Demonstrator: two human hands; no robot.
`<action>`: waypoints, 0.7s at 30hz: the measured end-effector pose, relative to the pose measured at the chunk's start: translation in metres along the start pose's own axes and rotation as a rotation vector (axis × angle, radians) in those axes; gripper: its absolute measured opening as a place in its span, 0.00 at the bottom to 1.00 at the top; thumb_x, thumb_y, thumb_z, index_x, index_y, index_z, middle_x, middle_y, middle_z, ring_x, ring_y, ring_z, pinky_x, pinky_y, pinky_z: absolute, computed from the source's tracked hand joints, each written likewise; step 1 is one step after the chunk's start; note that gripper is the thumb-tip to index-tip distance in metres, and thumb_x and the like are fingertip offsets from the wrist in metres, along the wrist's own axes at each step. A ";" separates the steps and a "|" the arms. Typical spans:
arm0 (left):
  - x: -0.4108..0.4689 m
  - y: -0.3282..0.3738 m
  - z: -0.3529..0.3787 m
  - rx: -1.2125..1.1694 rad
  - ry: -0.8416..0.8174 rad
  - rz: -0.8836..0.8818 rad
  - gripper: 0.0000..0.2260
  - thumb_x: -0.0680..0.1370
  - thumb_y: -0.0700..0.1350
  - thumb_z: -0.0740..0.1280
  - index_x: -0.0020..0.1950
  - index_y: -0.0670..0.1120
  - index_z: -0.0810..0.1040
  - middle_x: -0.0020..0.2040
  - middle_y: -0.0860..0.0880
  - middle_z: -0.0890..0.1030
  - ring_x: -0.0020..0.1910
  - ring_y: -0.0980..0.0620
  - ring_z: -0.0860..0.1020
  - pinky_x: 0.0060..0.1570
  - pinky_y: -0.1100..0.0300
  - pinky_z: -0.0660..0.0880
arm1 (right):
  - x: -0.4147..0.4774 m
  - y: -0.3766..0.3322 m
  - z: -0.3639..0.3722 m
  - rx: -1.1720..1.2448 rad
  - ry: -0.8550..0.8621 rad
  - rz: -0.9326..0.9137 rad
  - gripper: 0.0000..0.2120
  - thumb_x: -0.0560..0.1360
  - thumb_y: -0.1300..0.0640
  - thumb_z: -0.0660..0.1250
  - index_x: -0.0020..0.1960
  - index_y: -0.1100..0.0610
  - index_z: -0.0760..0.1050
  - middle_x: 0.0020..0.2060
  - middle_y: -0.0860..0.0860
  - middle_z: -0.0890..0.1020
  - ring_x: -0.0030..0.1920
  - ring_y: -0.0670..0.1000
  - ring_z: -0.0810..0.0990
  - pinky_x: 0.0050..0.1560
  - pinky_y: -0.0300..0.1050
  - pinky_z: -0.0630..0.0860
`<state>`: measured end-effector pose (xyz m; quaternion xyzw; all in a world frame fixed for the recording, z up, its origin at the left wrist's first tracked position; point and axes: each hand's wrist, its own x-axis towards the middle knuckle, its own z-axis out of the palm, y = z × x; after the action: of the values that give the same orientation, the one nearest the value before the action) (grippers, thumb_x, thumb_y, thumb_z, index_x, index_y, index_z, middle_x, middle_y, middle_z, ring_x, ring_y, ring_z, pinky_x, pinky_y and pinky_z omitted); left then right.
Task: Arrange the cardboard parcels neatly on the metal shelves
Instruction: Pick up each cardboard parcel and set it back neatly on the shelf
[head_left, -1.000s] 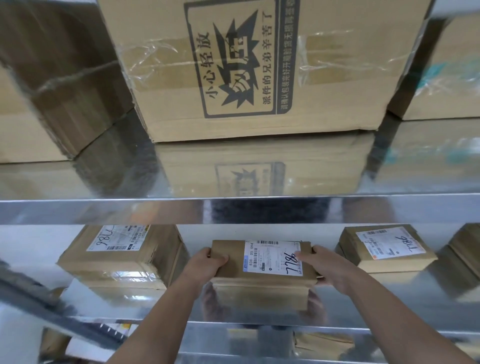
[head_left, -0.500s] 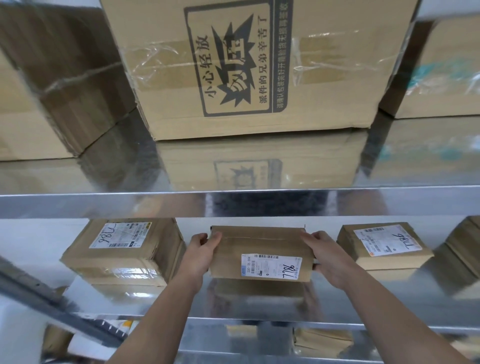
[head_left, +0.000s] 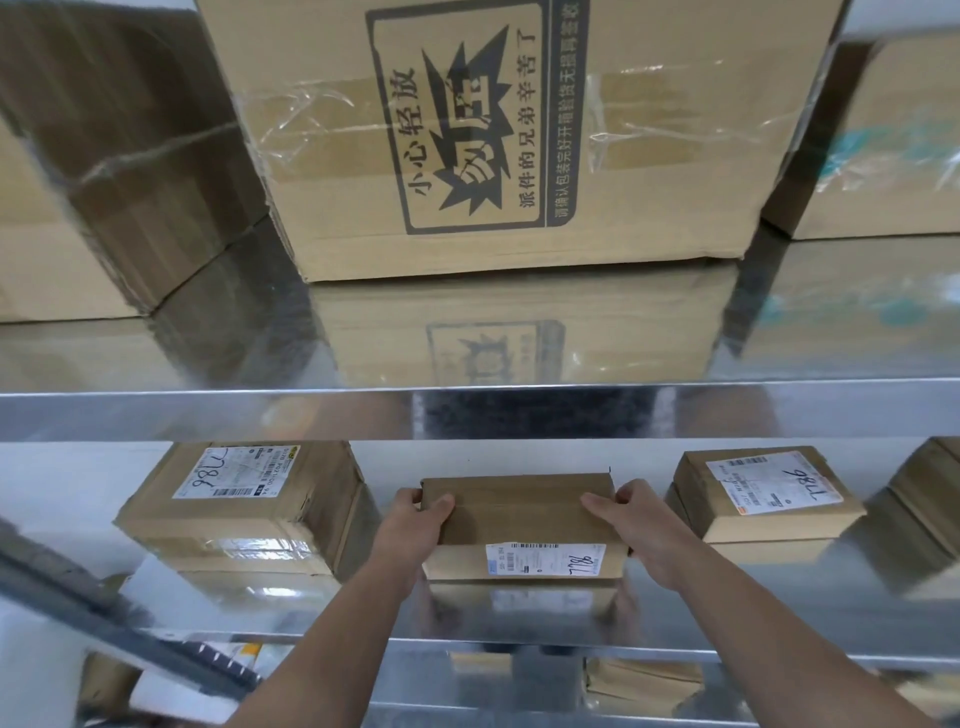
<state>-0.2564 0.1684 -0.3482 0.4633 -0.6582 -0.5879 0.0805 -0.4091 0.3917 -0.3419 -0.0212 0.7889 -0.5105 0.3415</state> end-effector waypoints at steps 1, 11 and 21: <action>0.000 -0.001 0.001 0.021 0.003 -0.009 0.15 0.81 0.52 0.69 0.63 0.47 0.72 0.58 0.45 0.79 0.57 0.44 0.79 0.63 0.44 0.77 | 0.000 0.002 0.001 -0.020 0.004 0.009 0.18 0.78 0.48 0.73 0.57 0.56 0.68 0.55 0.56 0.80 0.54 0.57 0.82 0.58 0.58 0.81; 0.014 -0.010 0.002 0.108 -0.029 -0.074 0.17 0.80 0.55 0.70 0.59 0.43 0.79 0.55 0.45 0.83 0.55 0.44 0.81 0.62 0.44 0.77 | 0.008 0.011 0.003 -0.039 -0.029 0.054 0.11 0.79 0.50 0.72 0.53 0.57 0.78 0.51 0.55 0.85 0.52 0.55 0.84 0.62 0.56 0.79; 0.018 -0.011 0.001 0.180 -0.036 -0.056 0.12 0.80 0.53 0.69 0.53 0.45 0.80 0.52 0.45 0.83 0.54 0.44 0.81 0.61 0.46 0.77 | 0.017 0.013 0.004 -0.138 -0.002 0.029 0.10 0.79 0.49 0.71 0.53 0.56 0.79 0.50 0.53 0.85 0.52 0.55 0.84 0.63 0.58 0.79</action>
<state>-0.2613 0.1579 -0.3653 0.4763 -0.6964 -0.5367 0.0104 -0.4156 0.3885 -0.3620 -0.0335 0.8220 -0.4499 0.3475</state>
